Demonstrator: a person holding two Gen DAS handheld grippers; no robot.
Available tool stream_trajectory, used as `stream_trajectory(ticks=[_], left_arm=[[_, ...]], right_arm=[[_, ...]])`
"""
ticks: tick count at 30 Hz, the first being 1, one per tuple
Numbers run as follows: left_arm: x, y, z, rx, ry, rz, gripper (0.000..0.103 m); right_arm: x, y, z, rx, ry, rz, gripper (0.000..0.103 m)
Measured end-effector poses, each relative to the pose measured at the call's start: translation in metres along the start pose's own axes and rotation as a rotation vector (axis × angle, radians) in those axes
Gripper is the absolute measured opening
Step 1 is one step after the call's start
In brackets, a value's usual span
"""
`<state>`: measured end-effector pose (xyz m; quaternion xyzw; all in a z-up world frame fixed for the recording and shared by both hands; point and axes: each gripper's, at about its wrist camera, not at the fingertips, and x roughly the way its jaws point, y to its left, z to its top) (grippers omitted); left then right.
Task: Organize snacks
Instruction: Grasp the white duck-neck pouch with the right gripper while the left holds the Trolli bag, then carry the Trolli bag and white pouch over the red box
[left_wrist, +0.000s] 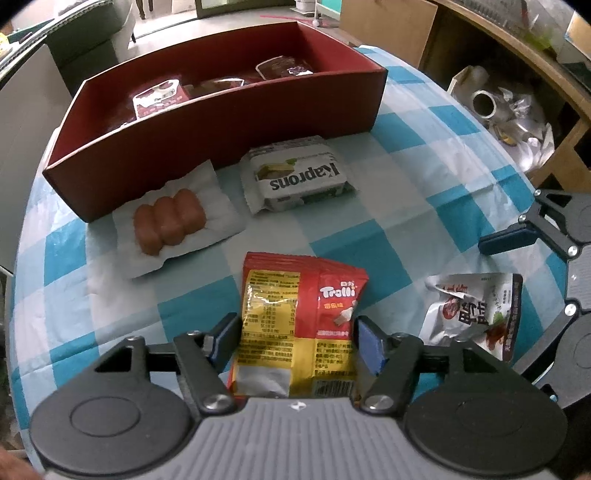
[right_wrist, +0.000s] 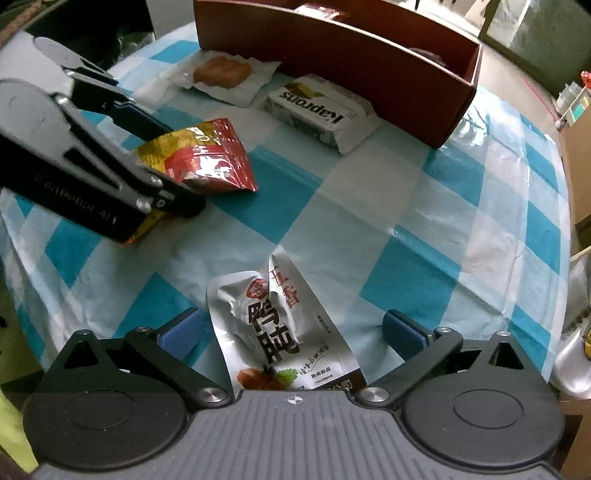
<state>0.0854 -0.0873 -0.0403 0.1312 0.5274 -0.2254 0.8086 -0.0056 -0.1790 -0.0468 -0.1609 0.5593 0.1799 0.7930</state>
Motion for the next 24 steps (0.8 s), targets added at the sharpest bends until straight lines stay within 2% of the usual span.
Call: stream_trajectory(ticks=[2,4,6,9,13,19,24], left_arm=[[-0.001,0.001,0.000,-0.006,-0.004,0.013,0.055],[-0.003,0.003,0.000,-0.020,-0.004,0.007,0.053],[-0.004,0.004,0.000,-0.028,0.000,0.004,0.052],[-0.007,0.007,-0.002,-0.047,0.003,-0.004,0.050],[-0.013,0.017,-0.002,-0.090,-0.003,-0.031,0.048],[-0.028,0.028,0.003,-0.138,-0.057,-0.053,0.048],[-0.037,0.032,0.013,-0.153,-0.094,-0.059,0.048]], right_arm=[[0.000,-0.001,0.004,0.017,0.008,-0.002,0.098],[-0.006,-0.001,0.005,0.035,0.006,0.005,0.076],[-0.010,-0.002,0.006,0.038,0.015,-0.008,0.064],[-0.011,0.002,0.003,0.031,0.031,-0.032,0.063],[-0.015,0.006,-0.001,0.058,0.023,-0.023,0.062],[-0.033,-0.008,0.004,0.202,-0.103,-0.002,0.061],[-0.045,-0.016,0.015,0.260,-0.185,0.004,0.061]])
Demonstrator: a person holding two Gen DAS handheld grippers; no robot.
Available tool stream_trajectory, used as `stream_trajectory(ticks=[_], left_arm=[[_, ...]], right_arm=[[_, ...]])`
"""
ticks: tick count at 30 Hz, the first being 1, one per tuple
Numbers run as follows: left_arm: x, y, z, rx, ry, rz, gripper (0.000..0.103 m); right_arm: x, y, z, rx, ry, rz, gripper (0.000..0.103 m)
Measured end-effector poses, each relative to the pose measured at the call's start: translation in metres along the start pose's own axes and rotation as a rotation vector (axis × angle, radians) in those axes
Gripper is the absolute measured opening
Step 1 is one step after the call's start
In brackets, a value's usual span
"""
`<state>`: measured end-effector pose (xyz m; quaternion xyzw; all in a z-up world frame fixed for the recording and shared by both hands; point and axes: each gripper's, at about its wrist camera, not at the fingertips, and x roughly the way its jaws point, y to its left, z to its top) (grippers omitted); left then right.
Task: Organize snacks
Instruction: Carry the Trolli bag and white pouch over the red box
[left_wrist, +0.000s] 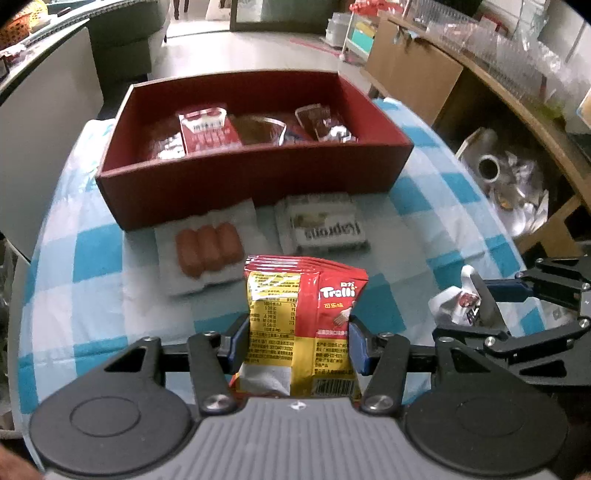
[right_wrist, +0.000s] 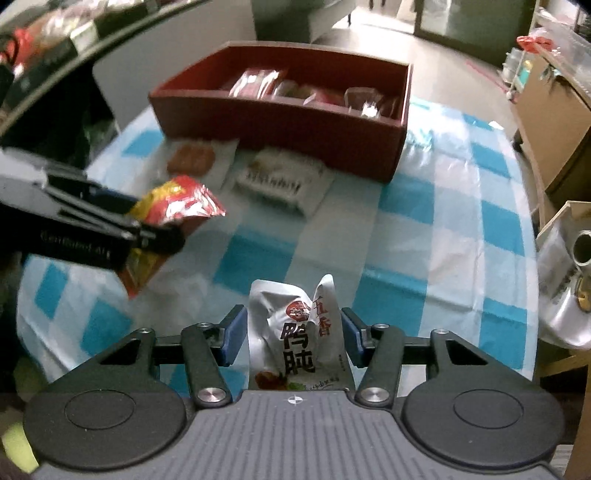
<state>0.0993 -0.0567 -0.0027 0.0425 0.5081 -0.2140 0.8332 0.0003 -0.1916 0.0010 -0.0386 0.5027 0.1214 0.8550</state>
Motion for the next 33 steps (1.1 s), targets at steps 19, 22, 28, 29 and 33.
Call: stream_trajectory(ticks=[19,22,28,29,33], left_arm=[[-0.017,0.005,0.040,-0.035,-0.125,0.028,0.048],[-0.020,0.006,0.048,-0.036,-0.149,0.042,0.048],[-0.020,0.014,0.066,-0.049,-0.182,0.061,0.048],[-0.019,0.015,0.069,-0.050,-0.185,0.066,0.048],[-0.014,0.021,0.081,-0.062,-0.195,0.078,0.048]], right_arm=[[-0.020,-0.004,0.063,0.061,-0.191,0.012,0.062],[-0.021,-0.006,0.073,0.078,-0.219,0.016,0.062],[-0.015,-0.008,0.092,0.092,-0.243,0.016,0.062],[-0.013,-0.009,0.094,0.095,-0.245,0.018,0.062],[-0.008,-0.011,0.107,0.102,-0.254,0.014,0.062]])
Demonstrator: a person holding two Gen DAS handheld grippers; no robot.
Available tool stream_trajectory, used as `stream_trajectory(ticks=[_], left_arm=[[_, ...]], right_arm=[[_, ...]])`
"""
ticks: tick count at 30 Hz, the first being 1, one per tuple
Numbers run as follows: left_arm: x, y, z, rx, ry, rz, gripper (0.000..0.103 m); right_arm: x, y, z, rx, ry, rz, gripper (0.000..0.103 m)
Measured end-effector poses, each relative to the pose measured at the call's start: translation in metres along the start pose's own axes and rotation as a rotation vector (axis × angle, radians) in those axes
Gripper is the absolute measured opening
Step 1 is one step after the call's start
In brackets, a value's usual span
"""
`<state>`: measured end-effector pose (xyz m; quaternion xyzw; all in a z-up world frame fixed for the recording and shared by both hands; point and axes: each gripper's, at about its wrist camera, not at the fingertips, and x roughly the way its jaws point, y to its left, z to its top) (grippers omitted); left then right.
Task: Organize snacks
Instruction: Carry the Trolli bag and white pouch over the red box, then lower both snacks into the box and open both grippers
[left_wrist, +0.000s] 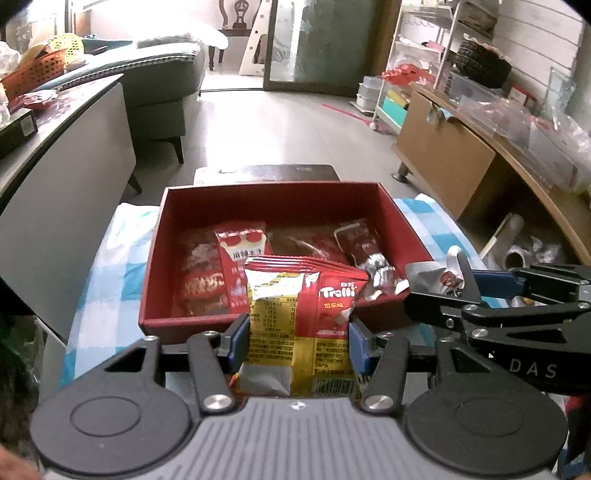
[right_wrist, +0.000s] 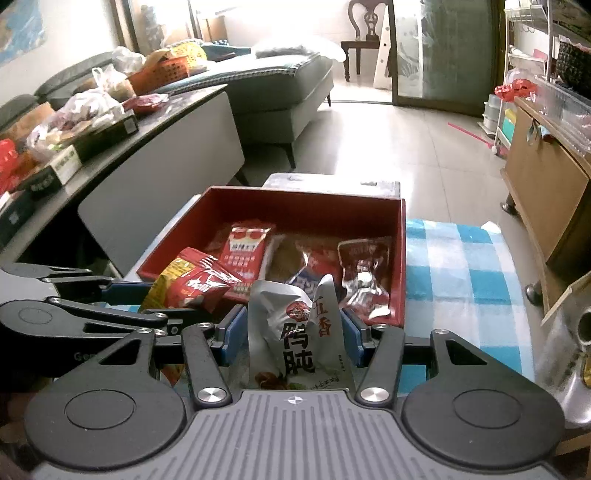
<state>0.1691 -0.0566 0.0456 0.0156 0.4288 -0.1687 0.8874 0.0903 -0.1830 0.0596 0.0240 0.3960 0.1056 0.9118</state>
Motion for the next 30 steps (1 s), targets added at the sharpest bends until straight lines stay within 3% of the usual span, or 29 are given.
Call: stream_trajectory(ticks=[16,27,30], left_arm=[[0.039,0.015,0.041,-0.024,-0.036,0.076,0.048],[0.071,0.020,0.045,-0.012,0.004,0.142,0.049],[0.069,0.023,0.045,-0.014,0.000,0.150,0.052]], right_arm=[[0.045,-0.014,0.041,0.071,-0.041,-0.004,0.062],[0.081,-0.028,0.046,0.087,-0.010,-0.060,0.064],[0.078,-0.033,0.046,0.099,-0.011,-0.061,0.070]])
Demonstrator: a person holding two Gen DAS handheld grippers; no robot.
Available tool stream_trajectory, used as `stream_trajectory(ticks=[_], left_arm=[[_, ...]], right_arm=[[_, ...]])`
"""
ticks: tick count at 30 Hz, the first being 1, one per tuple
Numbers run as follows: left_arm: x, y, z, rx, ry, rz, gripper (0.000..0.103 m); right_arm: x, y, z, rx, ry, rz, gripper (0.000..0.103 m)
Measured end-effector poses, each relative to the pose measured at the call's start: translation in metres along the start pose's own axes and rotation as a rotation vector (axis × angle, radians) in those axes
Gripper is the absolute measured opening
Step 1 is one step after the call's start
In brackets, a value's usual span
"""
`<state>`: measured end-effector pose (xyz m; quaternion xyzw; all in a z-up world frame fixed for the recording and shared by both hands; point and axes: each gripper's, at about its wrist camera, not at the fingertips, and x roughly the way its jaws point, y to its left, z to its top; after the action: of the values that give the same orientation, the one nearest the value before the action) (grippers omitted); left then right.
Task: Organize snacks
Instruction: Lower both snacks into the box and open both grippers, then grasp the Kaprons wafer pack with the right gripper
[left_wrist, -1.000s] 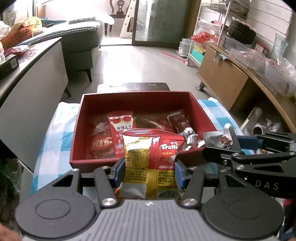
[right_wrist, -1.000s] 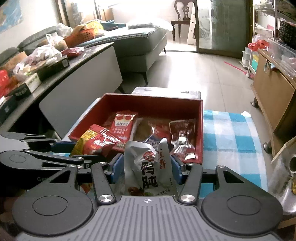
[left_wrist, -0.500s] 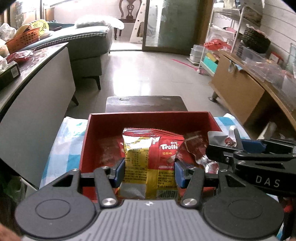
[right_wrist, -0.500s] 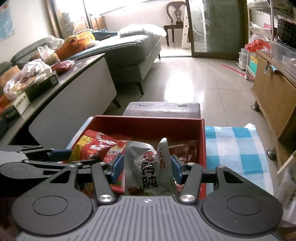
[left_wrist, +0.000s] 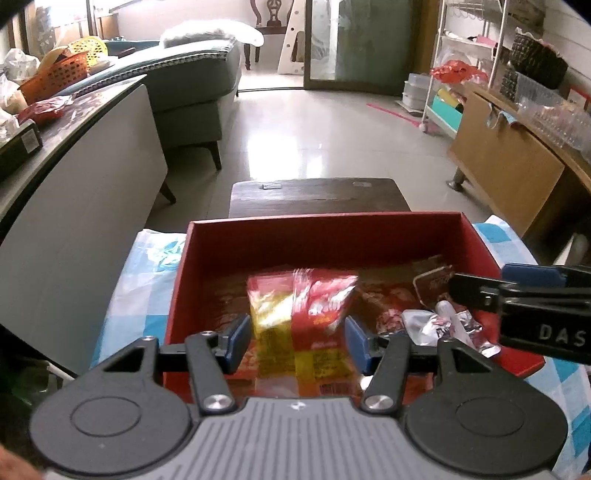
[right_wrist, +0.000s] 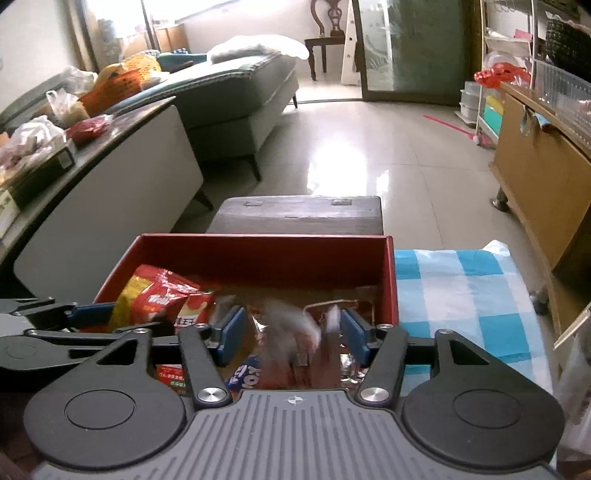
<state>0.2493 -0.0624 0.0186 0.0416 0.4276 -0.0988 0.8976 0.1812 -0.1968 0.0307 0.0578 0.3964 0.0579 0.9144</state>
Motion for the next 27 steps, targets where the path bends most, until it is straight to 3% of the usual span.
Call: stream_trajectory(ticks=[9,14,18,23,27], left_arm=[[-0.024,0.009,-0.012,0.029,-0.011,-0.015,0.062],[-0.041,0.024,-0.033,0.040,0.044,-0.068,0.062],[-0.050,0.026,-0.050,0.074,0.086,-0.158,0.062],[-0.026,0.023,-0.064,0.074,0.168,-0.176,0.063],[-0.001,0.028,-0.069,0.000,0.257,-0.178,0.063]], right_arm=[[-0.022,0.010,-0.008,-0.041,0.003,0.034,0.074],[-0.040,0.023,-0.026,-0.114,0.044,0.091,0.077],[-0.052,0.029,-0.043,-0.153,0.084,0.133,0.081],[-0.051,0.032,-0.066,-0.218,0.158,0.163,0.081],[-0.030,0.035,-0.078,-0.272,0.236,0.170,0.083]])
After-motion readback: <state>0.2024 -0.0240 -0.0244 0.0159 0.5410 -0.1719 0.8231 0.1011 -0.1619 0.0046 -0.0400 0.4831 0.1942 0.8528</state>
